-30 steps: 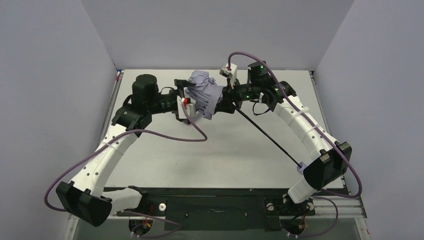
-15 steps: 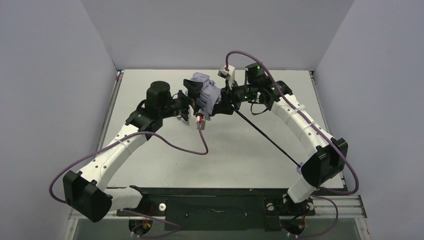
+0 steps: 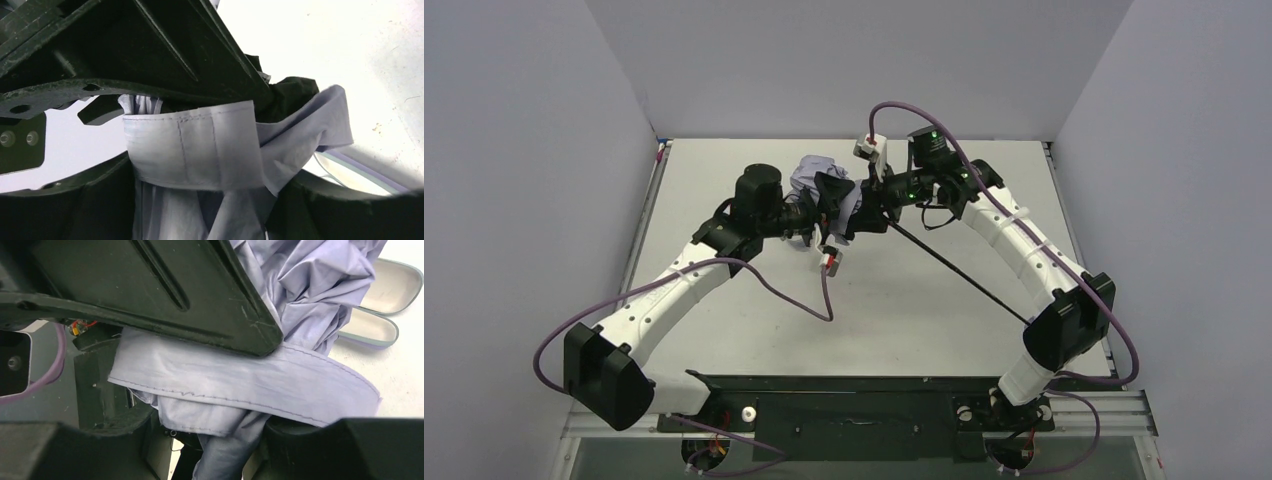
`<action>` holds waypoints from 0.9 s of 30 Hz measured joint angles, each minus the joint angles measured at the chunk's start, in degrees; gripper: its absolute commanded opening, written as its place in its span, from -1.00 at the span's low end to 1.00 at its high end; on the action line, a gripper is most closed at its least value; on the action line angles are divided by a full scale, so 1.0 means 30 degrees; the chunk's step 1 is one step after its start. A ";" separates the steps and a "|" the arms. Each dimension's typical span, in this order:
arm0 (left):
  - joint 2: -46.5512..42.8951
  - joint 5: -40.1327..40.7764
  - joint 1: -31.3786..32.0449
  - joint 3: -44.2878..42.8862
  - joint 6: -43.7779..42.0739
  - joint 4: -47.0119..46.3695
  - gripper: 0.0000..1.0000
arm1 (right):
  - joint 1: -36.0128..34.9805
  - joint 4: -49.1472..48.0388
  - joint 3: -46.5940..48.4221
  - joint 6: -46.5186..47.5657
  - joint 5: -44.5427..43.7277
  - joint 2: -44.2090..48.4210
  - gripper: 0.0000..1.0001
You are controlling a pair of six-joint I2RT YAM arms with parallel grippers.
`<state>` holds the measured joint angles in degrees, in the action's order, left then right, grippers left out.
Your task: Open the umbrella
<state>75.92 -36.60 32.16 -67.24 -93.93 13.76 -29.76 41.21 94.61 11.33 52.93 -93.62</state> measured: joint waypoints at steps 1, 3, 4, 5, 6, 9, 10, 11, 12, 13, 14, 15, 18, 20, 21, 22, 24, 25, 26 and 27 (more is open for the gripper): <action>0.0066 -0.0007 0.0000 0.0000 -0.0262 -0.0051 0.08 | 0.0007 0.0204 0.0000 0.0175 -0.0036 -0.0007 -1.00; 0.0087 0.0044 0.0022 0.0000 -0.0539 -0.0087 -0.19 | 0.0007 0.0481 0.0000 0.0510 -0.0160 -0.0007 -0.97; 0.0087 0.0109 0.0022 0.0000 -0.0583 -0.0095 -0.36 | 0.0007 0.0590 0.0000 0.0692 -0.0255 -0.0007 -0.90; 0.0087 0.0189 0.0022 0.0000 -0.0576 -0.0073 -0.45 | 0.0007 0.0685 0.0007 0.0911 -0.0386 -0.0007 -0.74; 0.0087 0.0313 0.0044 0.0007 -0.0517 -0.0058 -0.62 | 0.0000 0.0765 0.0015 0.1137 -0.0576 -0.0007 -0.66; 0.0087 0.0801 0.0131 0.0015 -0.0197 -0.0066 -0.94 | -0.0073 0.0896 0.0029 0.1821 -0.1275 -0.0007 -0.20; 0.0080 0.0962 0.0146 0.0015 -0.0015 -0.0058 -0.99 | -0.0087 0.0954 0.0080 0.2033 -0.1596 -0.0007 -0.08; 0.0087 0.1042 0.0146 0.0015 0.0335 -0.0073 -1.00 | -0.0080 0.1020 0.0175 0.2091 -0.1938 -0.0007 0.06; 0.0080 0.1129 0.0131 0.0015 0.0772 -0.0095 -1.00 | -0.0080 0.1027 0.0291 0.1982 -0.2208 -0.0007 0.09; 0.0058 0.1290 0.0095 0.0015 0.1464 -0.0102 -1.00 | 0.0000 0.0962 0.0495 0.1734 -0.2390 -0.0007 0.14; 0.0058 0.1515 0.0029 0.0007 0.2186 -0.0036 -1.00 | 0.0124 0.0656 0.0765 0.1333 -0.2514 0.0000 0.16; 0.0080 0.1763 -0.0095 0.0007 0.3133 0.0044 -1.00 | 0.0335 0.0168 0.1107 0.0823 -0.2579 0.0044 0.18; 0.0255 0.2011 -0.0605 0.0015 0.5508 0.0226 -1.00 | 0.0991 -0.2674 0.1792 -0.1479 -0.3075 0.0466 0.20; 0.0561 0.2135 -0.0896 0.0051 0.7278 0.0328 -1.00 | 0.1552 -0.5275 0.2135 -0.3330 -0.3650 0.0962 0.20; 0.0758 0.2215 -0.0962 0.0051 0.8167 0.0313 -1.00 | 0.1763 -0.6564 0.2266 -0.4240 -0.3985 0.1290 0.19; 0.1013 0.2310 -0.1042 0.0051 0.9173 0.0197 -1.00 | 0.2011 -0.7817 0.2353 -0.5100 -0.4357 0.1639 0.19; 0.1727 0.2557 -0.1217 -0.0029 1.1431 -0.0080 -1.00 | 0.2200 -0.9792 0.2397 -0.6455 -0.5020 0.2339 0.19; 0.2200 0.2659 -0.1421 -0.0189 1.2823 -0.0153 -1.00 | 0.2193 -1.0630 0.2375 -0.7089 -0.5348 0.2718 0.20; 0.2739 0.2725 -0.1661 -0.0510 1.4455 -0.0160 -1.00 | 0.2171 -1.1504 0.2229 -0.7665 -0.5712 0.3169 0.23; 0.3213 0.2834 -0.1945 -0.0852 1.5715 -0.0204 -1.00 | 0.2149 -1.2218 0.1916 -0.8153 -0.6091 0.3708 0.23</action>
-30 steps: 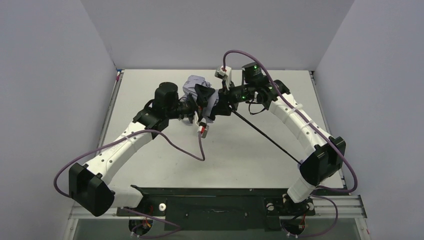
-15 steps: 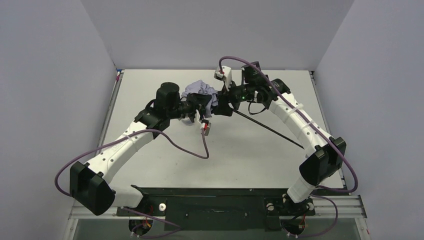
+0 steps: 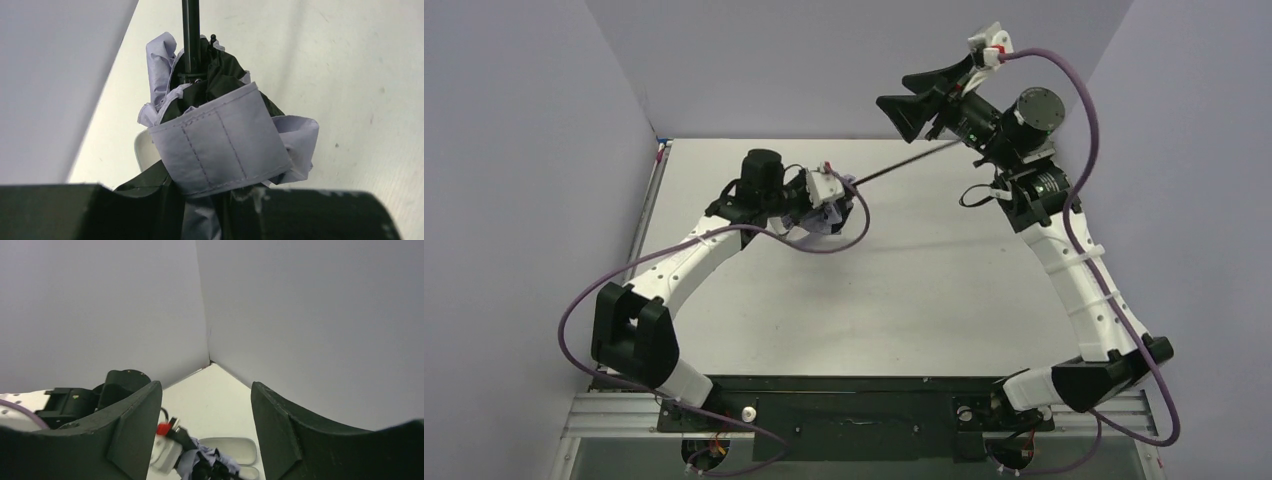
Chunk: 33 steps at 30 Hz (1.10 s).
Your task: Open the umbrella
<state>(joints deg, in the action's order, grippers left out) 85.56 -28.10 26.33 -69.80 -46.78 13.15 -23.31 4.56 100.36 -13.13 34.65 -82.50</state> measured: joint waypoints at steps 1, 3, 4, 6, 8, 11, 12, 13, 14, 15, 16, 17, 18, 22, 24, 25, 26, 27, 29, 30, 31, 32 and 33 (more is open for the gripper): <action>0.0561 0.0029 -0.0393 -0.0510 0.1741 -0.0058 -1.00 | 0.0000 -0.0707 -0.0554 -0.0481 -0.0466 0.0619 0.24; 0.1413 0.0015 -0.1297 -0.1450 0.5013 -0.0503 -1.00 | -0.0036 -0.1661 -0.2004 -0.1137 -0.1486 0.1909 0.23; 0.1668 -0.0029 -0.1763 -0.1807 0.6630 -0.1005 -1.00 | -0.0044 -0.1967 -0.2827 -0.1413 -0.2084 0.2543 0.23; 0.1792 -0.0226 -0.2514 -0.2266 0.9544 -0.2157 -1.00 | -0.0044 -0.2390 -0.4299 -0.1858 -0.3366 0.3417 0.20; 0.1785 -0.0721 -0.2907 -0.2579 1.2531 -0.3665 -1.00 | -0.0044 -0.2616 -0.5260 -0.2018 -0.4597 0.3679 0.19; 0.1792 -0.1887 -0.2841 -0.2659 1.6167 -0.5952 -1.00 | 0.0007 -0.2623 -0.5938 -0.2098 -0.6266 0.3264 0.25; 0.1792 -0.2259 -0.2761 -0.2659 1.7070 -0.6564 -1.00 | 0.0015 -0.2616 -0.5960 -0.2164 -0.6608 0.3053 0.28; 0.1792 -0.2652 -0.2645 -0.2659 1.8127 -0.7206 -1.00 | 0.0051 -0.2696 -0.5952 -0.2237 -0.6980 0.2703 0.33; 0.1792 -0.3089 -0.2521 -0.2652 1.9088 -0.7854 -1.00 | 0.0080 -0.2747 -0.5945 -0.2324 -0.7140 0.2470 0.35; 0.1792 -0.3439 -0.2397 -0.2645 1.9853 -0.8422 -1.00 | 0.0146 -0.2798 -0.5887 -0.2433 -0.7206 0.2149 0.36; 0.1792 -0.3825 -0.2251 -0.2637 2.0611 -0.9078 -1.00 | 0.0160 -0.2856 -0.5770 -0.2550 -0.7206 0.1821 0.36; 0.1792 -0.4218 -0.2106 -0.2637 2.1325 -0.9704 -1.00 | 0.0189 -0.3016 -0.5632 -0.2739 -0.7104 0.1464 0.37; 0.1792 -0.4568 -0.1974 -0.2630 2.1937 -1.0251 -1.00 | 0.0262 -0.3191 -0.5442 -0.2885 -0.6900 0.1144 0.37; 0.1792 -0.5523 -0.1479 -0.2455 2.3445 -1.1941 -1.00 | 0.0284 -0.4109 -0.4583 -0.3912 -0.5676 0.0058 0.39; 0.1792 -0.5880 -0.1290 -0.2397 2.3882 -1.2342 -1.00 | 0.0299 -0.4787 -0.4197 -0.4575 -0.4925 -0.0321 0.37; 0.1792 -0.6033 -0.1239 -0.2368 2.4028 -1.2495 -1.00 | 0.0299 -0.5158 -0.4058 -0.4954 -0.4503 -0.0495 0.37; 0.1792 -0.6200 -0.1202 -0.2324 2.4145 -1.2648 -1.00 | 0.0299 -0.5515 -0.3949 -0.5311 -0.4102 -0.0627 0.34; 0.1800 -0.6339 -0.1173 -0.2302 2.4247 -1.2779 -1.00 | 0.0299 -0.5807 -0.3818 -0.5654 -0.3708 -0.0772 0.32; 0.1807 -0.6564 -0.1115 -0.2266 2.4407 -1.3056 -1.00 | 0.0299 -0.6171 -0.3453 -0.6222 -0.3118 -0.1107 0.25; 0.1807 -0.6688 -0.1078 -0.2237 2.4465 -1.3231 -1.00 | 0.0299 -0.6273 -0.3140 -0.6470 -0.2863 -0.1348 0.16; 0.1807 -0.6798 -0.1042 -0.2215 2.4516 -1.3384 -1.00 | 0.0299 -0.6368 -0.2783 -0.6688 -0.2718 -0.1617 0.11; 0.1807 -0.6900 -0.1005 -0.2200 2.4523 -1.3500 -1.00 | 0.0299 -0.6390 -0.2448 -0.6870 -0.2565 -0.1894 0.00; 0.1807 -0.7002 -0.0933 -0.2164 2.4531 -1.3661 -1.00 | 0.0299 -0.6390 -0.2237 -0.6987 -0.2455 -0.2106 -0.06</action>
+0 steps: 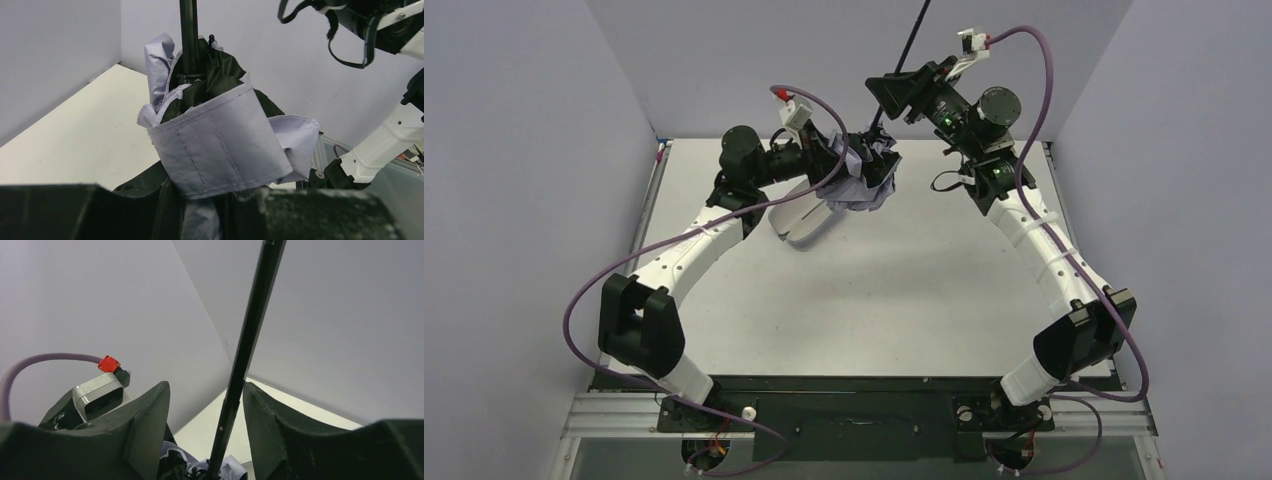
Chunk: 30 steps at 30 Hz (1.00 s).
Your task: Open the umbrella
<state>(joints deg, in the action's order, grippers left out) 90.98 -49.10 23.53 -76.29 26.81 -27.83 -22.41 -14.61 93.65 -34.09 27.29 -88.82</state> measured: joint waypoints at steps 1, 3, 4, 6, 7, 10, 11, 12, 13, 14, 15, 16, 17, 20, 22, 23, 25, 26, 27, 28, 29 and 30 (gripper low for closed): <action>0.0000 -0.0124 0.0051 0.0029 -0.0007 -0.0124 -1.00 | 0.0007 0.0007 0.0160 -0.0102 0.0073 -0.0226 -0.15; 0.0000 -0.0306 0.0153 0.0087 -0.0015 -0.0284 -1.00 | 0.0058 0.0066 0.0219 -0.0204 0.0219 -0.0444 -0.43; 0.0000 -0.0408 0.0219 0.0117 -0.0015 -0.0401 -1.00 | 0.0087 0.0073 0.0219 -0.0262 0.0240 -0.0539 -0.53; 0.0000 -0.0568 0.0306 0.0138 -0.0036 -0.0525 -1.00 | 0.0087 0.0146 0.0219 -0.0284 0.0386 -0.0670 -0.87; 0.0000 -0.0634 0.0328 0.0138 -0.0051 -0.0546 -1.00 | 0.0087 0.0197 0.0219 -0.0313 0.0481 -0.0714 -1.00; 0.0080 -0.0590 0.0379 0.0138 -0.0255 -0.0430 -0.63 | 0.0066 0.0262 0.0255 -0.0670 0.0729 -0.0736 -1.00; 0.0080 -0.0568 0.0372 0.0138 -0.0415 -0.0364 -0.28 | 0.0029 0.0270 0.0255 -0.0539 0.0729 -0.0736 -1.00; 0.0080 -0.0525 0.0364 0.0138 -0.0590 -0.0211 -0.12 | 0.0036 0.0313 0.0255 -0.0466 0.0729 -0.0736 -1.00; 0.0080 -0.0401 0.0350 0.0138 -0.0787 -0.0058 0.16 | 0.0058 0.0452 0.0255 -0.0350 0.0692 -0.0736 -1.00; 0.0080 -0.0321 0.0350 0.0138 -0.0969 0.0146 0.59 | 0.0066 0.0619 0.0255 -0.0051 0.0612 -0.0736 -1.00; 0.0073 -0.0160 0.0299 0.0138 -0.1071 0.0444 0.82 | 0.0080 0.0765 0.0248 0.0240 0.0488 -0.0736 -1.00; 0.0066 -0.0058 0.0226 0.0138 -0.1290 0.0634 1.00 | 0.0146 0.0976 0.0204 0.0634 0.0335 -0.0736 -1.00; 0.0066 0.0131 0.0015 0.0138 -0.1180 0.0925 0.97 | 0.0248 0.1122 0.0102 0.0962 0.0153 -0.0729 -1.00; 0.0066 0.0801 -0.1158 0.0168 -0.0576 0.1785 0.94 | 0.0852 0.1508 -0.0423 0.1472 -0.0393 -0.0627 -1.00; 0.0066 0.1435 -0.2397 0.0299 -0.0124 0.2193 0.94 | 0.1537 0.1705 -0.1180 0.1683 -0.0882 -0.0415 -1.00; 0.0066 0.1872 -0.3024 0.0401 0.0007 0.2433 0.94 | 0.1902 0.1836 -0.1574 0.1807 -0.1151 -0.0277 -1.00; 0.0029 0.2841 -0.4087 0.0619 0.0036 0.3053 0.94 | 0.2535 0.2025 -0.2266 0.2237 -0.1734 -0.0102 -1.00; -0.0007 0.3417 -0.4597 0.0801 -0.0007 0.3446 0.94 | 0.2827 0.2142 -0.2594 0.2608 -0.2106 -0.0044 -1.00; -0.0066 0.3949 -0.4940 0.0976 -0.0087 0.3796 0.94 | 0.3038 0.2229 -0.2798 0.2965 -0.2455 0.0000 -1.00; -0.0146 0.4488 -0.5231 0.1188 -0.0226 0.4153 0.94 | 0.3257 0.2382 -0.2973 0.3402 -0.2849 0.0007 -1.00; -0.0248 0.4969 -0.5421 0.1421 -0.0401 0.4532 0.94 | 0.3381 0.2543 -0.3075 0.3876 -0.3213 0.0007 -1.00; -0.0342 0.5311 -0.5515 0.1603 -0.0597 0.4809 0.94 | 0.3424 0.2696 -0.3118 0.4379 -0.3548 0.0007 -1.00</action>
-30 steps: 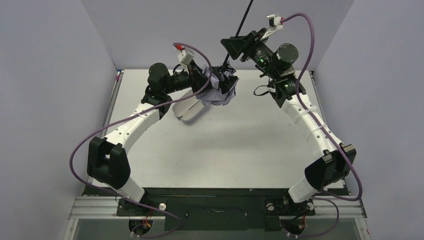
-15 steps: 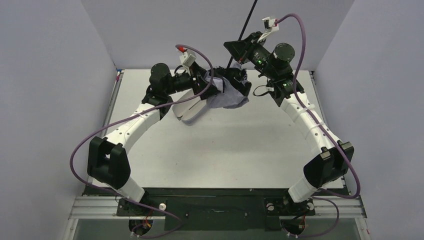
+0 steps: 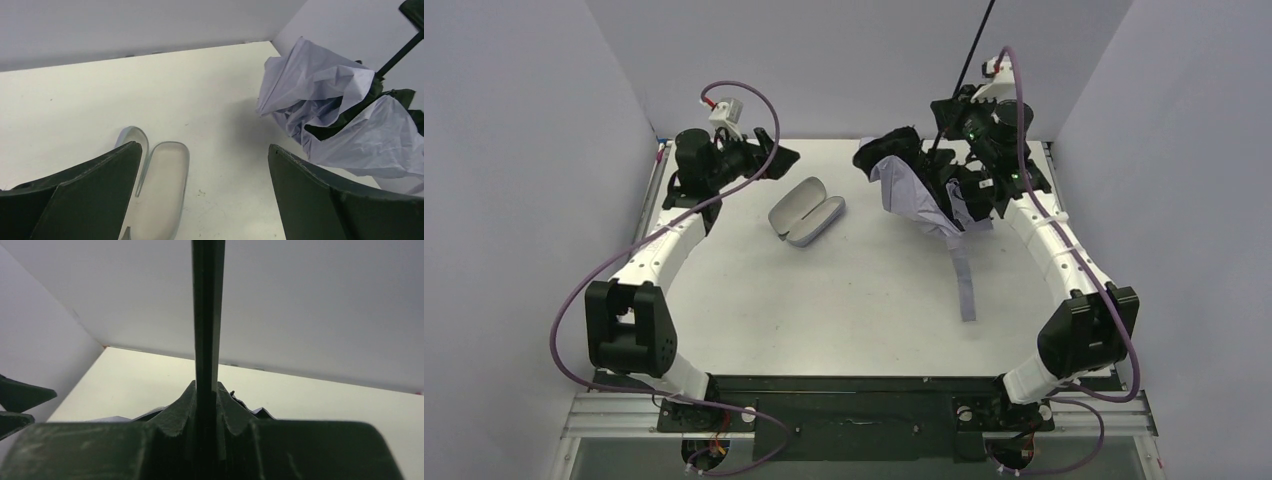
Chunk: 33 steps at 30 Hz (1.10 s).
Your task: Open the umbrella
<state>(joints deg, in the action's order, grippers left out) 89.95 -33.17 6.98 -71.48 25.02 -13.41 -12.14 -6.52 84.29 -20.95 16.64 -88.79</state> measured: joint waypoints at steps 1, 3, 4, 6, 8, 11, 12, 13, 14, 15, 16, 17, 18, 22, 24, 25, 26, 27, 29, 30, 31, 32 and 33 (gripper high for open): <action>-0.0117 0.0313 -0.0036 0.0211 -0.0211 0.0255 0.94 | -0.0029 0.0073 -0.0015 0.0408 -0.0182 0.0000 -1.00; -0.0328 0.0641 -0.0015 0.0532 -0.0605 0.0619 0.94 | -0.0452 0.0066 -0.0102 0.1596 -0.0758 0.0146 -1.00; -0.0415 0.0707 0.0015 0.0627 -0.0743 0.0692 0.94 | -0.0794 0.0058 -0.0182 0.2157 -0.0962 0.0284 -1.00; -0.0568 0.0729 0.0066 0.0721 -0.1005 0.0692 0.94 | -0.1974 0.0007 -0.0634 0.3563 -0.1275 0.0780 -1.00; -0.0743 0.0721 0.0138 0.0787 -0.1202 0.0685 0.94 | -0.3300 -0.0022 -0.1217 0.4736 -0.1290 0.1370 -1.00; -0.1056 0.0714 0.0197 0.0801 -0.1603 0.0685 0.94 | -0.4554 0.0058 -0.1654 0.5945 -0.0925 0.1916 -1.00; -0.1166 0.0714 0.0233 0.0823 -0.1734 0.0685 0.94 | -0.4575 0.0051 -0.1705 0.6331 -0.0882 0.2004 -1.00; -0.1260 0.0714 0.0248 0.0852 -0.1858 0.0685 0.94 | -0.4320 0.0022 -0.1749 0.6703 -0.0882 0.2047 -1.00; -0.1384 0.0714 0.0270 0.0903 -0.2040 0.0685 0.94 | -0.3905 -0.0036 -0.1749 0.7111 -0.0933 0.2055 -1.00; -0.1494 0.0721 0.0270 0.0962 -0.2200 0.0692 0.94 | -0.3351 -0.0095 -0.1749 0.7475 -0.1086 0.2040 -1.00; -0.1588 0.0721 0.0270 0.1013 -0.2346 0.0692 0.94 | -0.2776 -0.0102 -0.1749 0.7810 -0.1341 0.2011 -1.00; -0.1683 0.0729 0.0270 0.1086 -0.2514 0.0692 0.94 | -0.2339 -0.0175 -0.1741 0.8080 -0.1647 0.1953 -1.00; -0.1749 0.0721 0.0270 0.1129 -0.2637 0.0692 0.94 | -0.1916 -0.0270 -0.1698 0.8291 -0.2069 0.1865 -1.00; -0.1770 0.0590 0.0270 0.1137 -0.3133 0.0699 0.94 | -0.2361 -0.0444 -0.1639 0.8604 -0.2987 0.1705 -1.00; -0.1770 0.0481 0.0291 0.1137 -0.3468 0.0692 0.94 | -0.3439 -0.0503 -0.1639 0.8561 -0.2922 0.1705 -1.00; -0.1778 0.0430 0.0299 0.1137 -0.3636 0.0699 0.94 | -0.3920 -0.0561 -0.1639 0.8510 -0.2885 0.1712 -1.00; -0.1785 0.0364 0.0306 0.1137 -0.3810 0.0699 0.94 | -0.4379 -0.0612 -0.1639 0.8422 -0.2652 0.1712 -1.00; -0.1807 0.0291 0.0313 0.1137 -0.4014 0.0699 0.94 | -0.4524 -0.0714 -0.1639 0.8291 -0.2441 0.1712 -1.00; -0.1916 -0.0087 0.0335 0.1144 -0.4364 0.0699 0.94 | -0.4197 -0.0954 -0.1639 0.8029 -0.2390 0.1712 -1.00; -0.2018 -0.0350 0.0372 0.1180 -0.4554 0.0685 0.94 | -0.3832 -0.1035 -0.1639 0.7868 -0.2404 0.1712 -1.00; -0.2120 -0.0605 0.0415 0.1239 -0.4677 0.0663 0.94 | -0.3453 -0.1100 -0.1639 0.7715 -0.2419 0.1712 -1.00; -0.2302 -0.0940 0.0510 0.1355 -0.4940 0.0612 0.94 | -0.3206 -0.1107 -0.1639 0.7584 -0.2470 0.1712 -1.00; -0.2470 -0.1268 0.0648 0.1494 -0.5129 0.0517 0.94 | -0.2994 -0.1158 -0.1647 0.7526 -0.2521 0.1712 -1.00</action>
<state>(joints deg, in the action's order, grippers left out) 82.54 -36.97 8.93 -67.00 9.63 -11.86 -21.12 -10.00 79.35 1.63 9.08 -83.66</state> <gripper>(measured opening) 0.970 0.078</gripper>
